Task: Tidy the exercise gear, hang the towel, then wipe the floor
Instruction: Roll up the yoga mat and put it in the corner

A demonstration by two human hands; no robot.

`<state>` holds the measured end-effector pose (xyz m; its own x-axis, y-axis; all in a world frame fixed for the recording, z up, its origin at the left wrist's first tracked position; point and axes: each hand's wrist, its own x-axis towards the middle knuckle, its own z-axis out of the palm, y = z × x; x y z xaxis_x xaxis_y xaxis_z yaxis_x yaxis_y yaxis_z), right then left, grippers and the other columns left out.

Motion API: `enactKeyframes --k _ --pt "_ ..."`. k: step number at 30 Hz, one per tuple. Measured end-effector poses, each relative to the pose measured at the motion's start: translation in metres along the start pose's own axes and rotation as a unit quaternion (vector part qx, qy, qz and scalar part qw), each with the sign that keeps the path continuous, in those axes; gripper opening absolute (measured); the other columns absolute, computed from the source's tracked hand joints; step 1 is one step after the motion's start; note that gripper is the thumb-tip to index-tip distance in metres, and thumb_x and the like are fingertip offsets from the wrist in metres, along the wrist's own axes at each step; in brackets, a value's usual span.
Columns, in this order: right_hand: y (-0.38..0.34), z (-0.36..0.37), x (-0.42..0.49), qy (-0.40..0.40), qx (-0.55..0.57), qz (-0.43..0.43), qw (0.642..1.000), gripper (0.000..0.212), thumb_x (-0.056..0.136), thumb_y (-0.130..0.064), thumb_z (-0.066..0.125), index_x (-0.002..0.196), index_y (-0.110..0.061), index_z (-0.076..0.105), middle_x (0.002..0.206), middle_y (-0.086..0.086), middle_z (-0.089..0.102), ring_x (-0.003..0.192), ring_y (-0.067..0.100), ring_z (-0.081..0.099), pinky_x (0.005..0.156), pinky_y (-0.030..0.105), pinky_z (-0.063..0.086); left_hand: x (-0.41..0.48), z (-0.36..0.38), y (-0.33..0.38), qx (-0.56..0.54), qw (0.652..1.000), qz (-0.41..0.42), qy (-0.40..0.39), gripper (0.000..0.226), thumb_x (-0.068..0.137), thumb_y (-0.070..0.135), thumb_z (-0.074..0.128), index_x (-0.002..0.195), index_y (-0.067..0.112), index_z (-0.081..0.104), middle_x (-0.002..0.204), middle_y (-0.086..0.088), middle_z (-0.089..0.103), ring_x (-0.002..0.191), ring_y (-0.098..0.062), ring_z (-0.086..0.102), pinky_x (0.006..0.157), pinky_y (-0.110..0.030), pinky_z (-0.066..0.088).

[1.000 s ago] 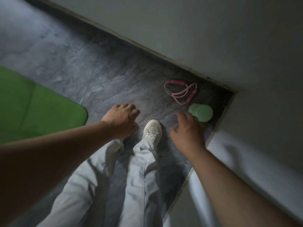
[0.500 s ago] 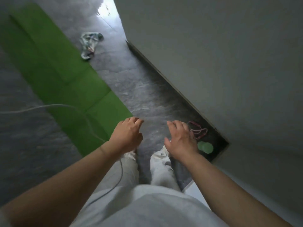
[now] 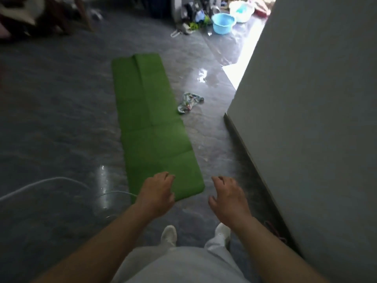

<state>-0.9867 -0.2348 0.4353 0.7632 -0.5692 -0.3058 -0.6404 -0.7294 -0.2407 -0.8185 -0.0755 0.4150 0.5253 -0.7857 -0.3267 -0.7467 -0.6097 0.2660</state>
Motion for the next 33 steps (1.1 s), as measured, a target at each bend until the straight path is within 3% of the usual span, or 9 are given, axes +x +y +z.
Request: enactKeyframes --k 6,11,17,24,33 --pt "-0.082 -0.037 0.039 0.016 -0.024 -0.081 0.996 0.064 0.080 -0.033 0.063 0.140 -0.016 0.047 0.129 0.008 0.055 0.117 0.030 0.048 0.096 0.041 0.043 -0.022 -0.043 -0.059 -0.029 0.994 -0.078 0.069 0.060 0.071 0.042 0.049 0.123 0.014 0.060 0.115 -0.008 0.062 0.103 -0.032 0.062 0.081 -0.043 0.053" --pt "-0.125 -0.056 0.074 0.011 -0.037 -0.142 0.989 0.067 0.086 -0.038 0.060 0.147 -0.021 0.037 0.140 0.004 0.047 0.126 0.025 0.042 0.102 0.037 0.040 -0.017 -0.073 -0.078 -0.042 0.986 -0.117 0.108 0.058 0.085 0.039 0.057 0.139 0.018 0.046 0.132 -0.003 0.052 0.120 -0.025 0.051 0.096 -0.039 0.044" --pt "-0.145 -0.064 0.102 0.005 -0.030 -0.198 0.980 0.069 0.089 -0.039 0.059 0.150 -0.021 0.032 0.145 0.004 0.041 0.130 0.025 0.038 0.108 0.037 0.036 -0.012 -0.091 -0.085 -0.040 0.978 -0.147 0.140 0.061 0.086 0.038 0.058 0.142 0.018 0.043 0.137 -0.003 0.049 0.122 -0.024 0.050 0.101 -0.042 0.043" --pt "-0.137 -0.052 0.117 -0.002 -0.029 -0.198 0.980 0.067 0.088 -0.038 0.060 0.148 -0.021 0.035 0.143 0.004 0.044 0.127 0.026 0.041 0.103 0.039 0.039 -0.005 -0.088 -0.089 -0.031 0.974 -0.178 0.139 0.062 0.088 0.040 0.058 0.144 0.020 0.041 0.138 0.001 0.048 0.124 -0.020 0.048 0.103 -0.040 0.041" --pt "-0.144 -0.020 0.108 -0.052 -0.039 -0.138 0.988 0.070 0.087 -0.034 0.062 0.148 -0.018 0.034 0.141 0.006 0.046 0.130 0.026 0.040 0.107 0.039 0.039 -0.021 -0.058 -0.128 -0.030 0.979 -0.186 0.071 0.060 0.089 0.040 0.056 0.144 0.021 0.040 0.138 -0.001 0.046 0.125 -0.023 0.047 0.100 -0.039 0.038"
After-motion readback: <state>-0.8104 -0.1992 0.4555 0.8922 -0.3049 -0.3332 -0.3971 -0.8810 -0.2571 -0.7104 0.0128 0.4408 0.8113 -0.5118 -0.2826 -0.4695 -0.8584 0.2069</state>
